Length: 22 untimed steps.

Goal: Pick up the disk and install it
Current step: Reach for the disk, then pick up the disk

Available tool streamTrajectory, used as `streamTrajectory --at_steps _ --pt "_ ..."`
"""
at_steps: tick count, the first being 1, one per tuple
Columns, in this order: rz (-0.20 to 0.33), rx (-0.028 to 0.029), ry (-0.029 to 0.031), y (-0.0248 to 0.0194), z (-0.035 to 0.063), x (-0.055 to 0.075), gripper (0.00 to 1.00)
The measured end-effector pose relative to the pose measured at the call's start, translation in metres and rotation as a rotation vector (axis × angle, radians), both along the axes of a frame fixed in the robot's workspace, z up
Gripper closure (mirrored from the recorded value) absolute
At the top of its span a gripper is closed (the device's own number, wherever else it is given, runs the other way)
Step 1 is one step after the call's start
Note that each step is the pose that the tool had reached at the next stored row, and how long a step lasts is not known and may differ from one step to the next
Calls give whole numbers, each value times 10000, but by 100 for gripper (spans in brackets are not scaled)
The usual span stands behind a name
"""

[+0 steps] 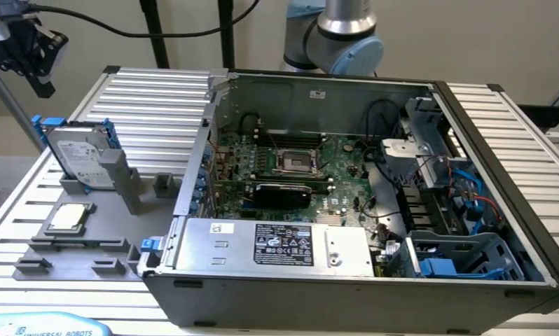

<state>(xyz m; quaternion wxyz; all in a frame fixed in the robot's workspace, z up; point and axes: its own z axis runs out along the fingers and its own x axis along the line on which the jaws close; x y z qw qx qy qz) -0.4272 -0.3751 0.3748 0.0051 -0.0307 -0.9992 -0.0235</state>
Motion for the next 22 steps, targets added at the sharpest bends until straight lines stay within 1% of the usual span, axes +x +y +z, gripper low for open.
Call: streamTrajectory --at_steps 3,5,8,11,22 --pt "107 0 -1 0 -43 -75 89" --pt "241 0 -1 0 -51 -96 89" --pt "429 0 0 -1 -51 -97 89" --pt "505 0 0 0 -52 -97 89" --pt "515 0 0 0 -52 -97 89"
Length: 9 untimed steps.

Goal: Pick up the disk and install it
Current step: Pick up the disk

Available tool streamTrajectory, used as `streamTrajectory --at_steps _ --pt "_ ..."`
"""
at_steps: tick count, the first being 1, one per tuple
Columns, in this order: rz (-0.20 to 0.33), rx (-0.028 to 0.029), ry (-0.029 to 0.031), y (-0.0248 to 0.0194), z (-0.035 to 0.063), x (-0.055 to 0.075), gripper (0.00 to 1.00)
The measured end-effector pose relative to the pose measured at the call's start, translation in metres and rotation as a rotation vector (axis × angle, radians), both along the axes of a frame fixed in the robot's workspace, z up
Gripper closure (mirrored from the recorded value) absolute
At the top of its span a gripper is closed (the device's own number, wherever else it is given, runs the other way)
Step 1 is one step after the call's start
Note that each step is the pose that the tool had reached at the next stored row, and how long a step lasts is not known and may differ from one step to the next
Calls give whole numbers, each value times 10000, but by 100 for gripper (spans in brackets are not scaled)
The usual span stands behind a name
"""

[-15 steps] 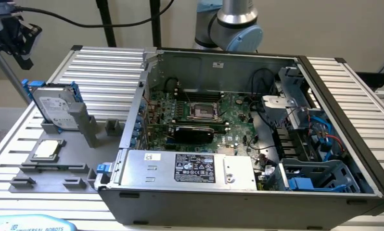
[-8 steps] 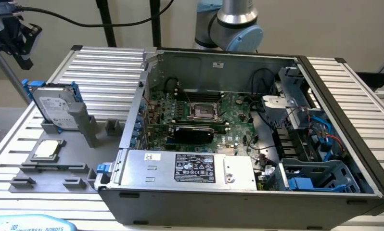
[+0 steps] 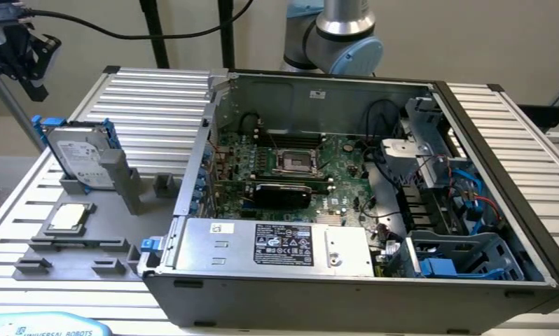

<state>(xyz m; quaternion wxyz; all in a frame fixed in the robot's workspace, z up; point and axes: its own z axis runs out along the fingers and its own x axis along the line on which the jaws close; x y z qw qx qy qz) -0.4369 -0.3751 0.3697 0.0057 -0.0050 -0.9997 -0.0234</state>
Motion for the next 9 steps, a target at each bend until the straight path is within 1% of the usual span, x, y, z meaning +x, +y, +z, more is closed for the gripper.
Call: streamTrajectory --at_steps 6,7,9 --pt "2 -1 3 0 0 8 89" --pt "2 0 9 -1 0 19 89" --pt "15 0 47 -7 0 61 89"
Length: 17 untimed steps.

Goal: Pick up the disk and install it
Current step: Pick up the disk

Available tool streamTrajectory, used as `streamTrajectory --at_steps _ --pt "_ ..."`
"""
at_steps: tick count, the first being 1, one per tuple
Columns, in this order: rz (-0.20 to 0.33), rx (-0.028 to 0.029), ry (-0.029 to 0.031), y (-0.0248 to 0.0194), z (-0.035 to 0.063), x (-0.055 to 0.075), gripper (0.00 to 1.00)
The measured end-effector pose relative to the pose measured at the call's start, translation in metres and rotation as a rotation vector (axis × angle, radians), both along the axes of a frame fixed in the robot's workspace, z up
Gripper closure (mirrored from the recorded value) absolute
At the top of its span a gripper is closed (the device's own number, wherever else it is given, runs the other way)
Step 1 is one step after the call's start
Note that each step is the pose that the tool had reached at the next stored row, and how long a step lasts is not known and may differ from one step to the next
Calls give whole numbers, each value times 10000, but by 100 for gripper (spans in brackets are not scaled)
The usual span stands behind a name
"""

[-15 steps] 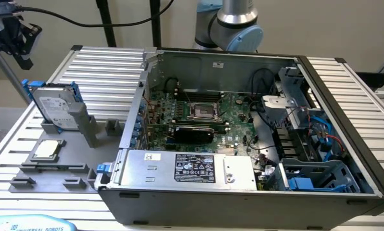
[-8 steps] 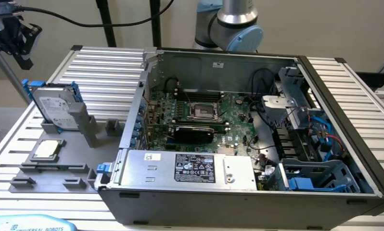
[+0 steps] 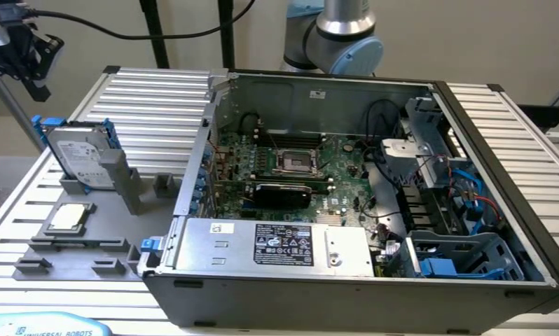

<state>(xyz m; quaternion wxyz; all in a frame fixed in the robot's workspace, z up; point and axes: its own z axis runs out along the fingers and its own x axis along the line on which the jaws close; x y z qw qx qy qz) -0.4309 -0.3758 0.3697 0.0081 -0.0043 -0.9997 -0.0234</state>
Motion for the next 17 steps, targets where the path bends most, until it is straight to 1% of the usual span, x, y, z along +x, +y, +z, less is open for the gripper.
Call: streamTrajectory --at_steps 2,4,17 --pt "50 -1 35 -8 -5 34 89" --pt "249 -1 39 -9 -21 47 89" --pt "2606 -7 41 -9 -81 47 89"
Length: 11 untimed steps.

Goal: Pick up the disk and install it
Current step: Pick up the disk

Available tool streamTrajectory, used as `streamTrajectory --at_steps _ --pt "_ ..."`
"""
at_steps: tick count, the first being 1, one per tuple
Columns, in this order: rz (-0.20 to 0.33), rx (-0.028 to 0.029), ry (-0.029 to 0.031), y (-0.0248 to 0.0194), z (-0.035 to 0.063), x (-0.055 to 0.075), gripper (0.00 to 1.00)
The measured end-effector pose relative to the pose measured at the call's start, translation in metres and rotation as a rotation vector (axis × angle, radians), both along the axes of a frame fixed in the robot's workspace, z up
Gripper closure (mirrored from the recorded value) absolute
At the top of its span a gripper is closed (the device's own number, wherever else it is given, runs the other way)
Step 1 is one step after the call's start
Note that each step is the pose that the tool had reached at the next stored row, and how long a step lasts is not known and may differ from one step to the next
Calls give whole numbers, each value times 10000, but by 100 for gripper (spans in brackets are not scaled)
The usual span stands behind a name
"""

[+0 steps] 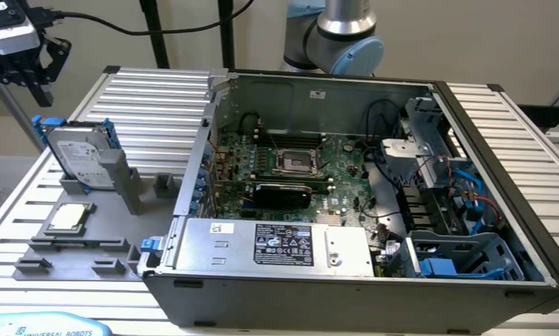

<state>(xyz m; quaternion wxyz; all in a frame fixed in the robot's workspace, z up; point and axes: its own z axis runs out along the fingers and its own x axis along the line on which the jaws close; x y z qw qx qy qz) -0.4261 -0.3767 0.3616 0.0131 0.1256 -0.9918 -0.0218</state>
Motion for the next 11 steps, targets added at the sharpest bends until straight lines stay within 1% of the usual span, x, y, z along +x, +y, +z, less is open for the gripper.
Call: streamTrajectory --at_steps 11 --pt "1995 0 0 0 -47 0 89"
